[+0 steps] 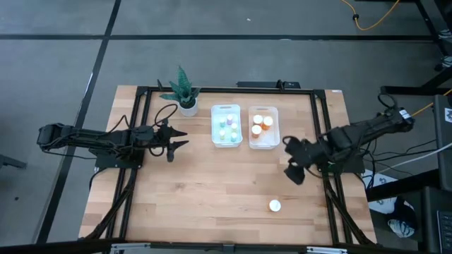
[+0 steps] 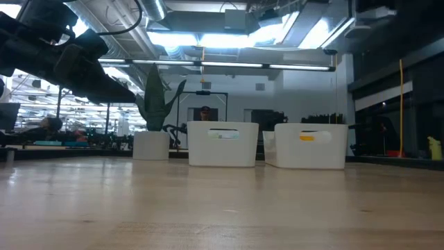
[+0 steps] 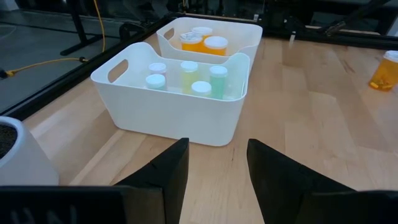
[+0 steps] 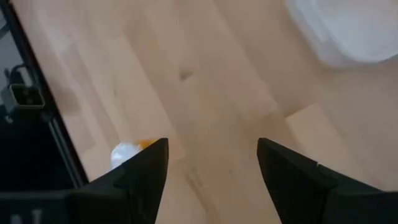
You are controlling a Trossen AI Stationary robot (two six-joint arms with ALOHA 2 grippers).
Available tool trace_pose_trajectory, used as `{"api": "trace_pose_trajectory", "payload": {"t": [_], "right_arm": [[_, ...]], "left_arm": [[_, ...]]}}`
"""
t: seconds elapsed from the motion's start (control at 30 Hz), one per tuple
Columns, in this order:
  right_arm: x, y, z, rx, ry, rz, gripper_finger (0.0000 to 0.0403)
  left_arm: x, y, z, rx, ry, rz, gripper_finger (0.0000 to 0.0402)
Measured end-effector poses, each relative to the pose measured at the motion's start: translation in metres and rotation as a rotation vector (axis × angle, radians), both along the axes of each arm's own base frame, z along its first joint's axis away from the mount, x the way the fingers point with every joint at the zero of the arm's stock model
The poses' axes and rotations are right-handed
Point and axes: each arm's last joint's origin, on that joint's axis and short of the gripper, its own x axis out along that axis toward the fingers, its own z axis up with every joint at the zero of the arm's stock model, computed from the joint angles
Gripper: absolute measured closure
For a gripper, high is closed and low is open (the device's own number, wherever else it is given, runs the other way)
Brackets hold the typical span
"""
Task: Pick and place medicine bottles into bin by pill shape (circle, oval)
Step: Put the orange pill bottle into the right white bin
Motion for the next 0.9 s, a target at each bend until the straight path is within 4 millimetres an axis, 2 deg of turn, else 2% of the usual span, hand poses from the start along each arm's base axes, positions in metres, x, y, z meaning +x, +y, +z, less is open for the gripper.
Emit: {"api": "trace_pose_trajectory", "payload": {"t": [0.2,0.5,0.67,0.9], "right_arm": [[-0.009,0.039,-0.009,0.020,0.048,0.039,0.0155],[-0.026,0.094,-0.033,0.019,0.161,0.035,0.0155],[-0.030,0.122,-0.054,-0.013,0.202,0.007,0.0158],[-0.026,0.156,-0.089,-0.031,0.231,0.024,0.0180]], "left_arm": [[0.000,0.000,0.000,0.000,0.000,-0.001,0.0246],[0.000,0.000,0.000,0.000,0.000,0.000,0.0246],[0.000,0.000,0.000,0.000,0.000,0.000,0.0246],[0.000,0.000,0.000,0.000,0.000,0.000,0.0246]]}}
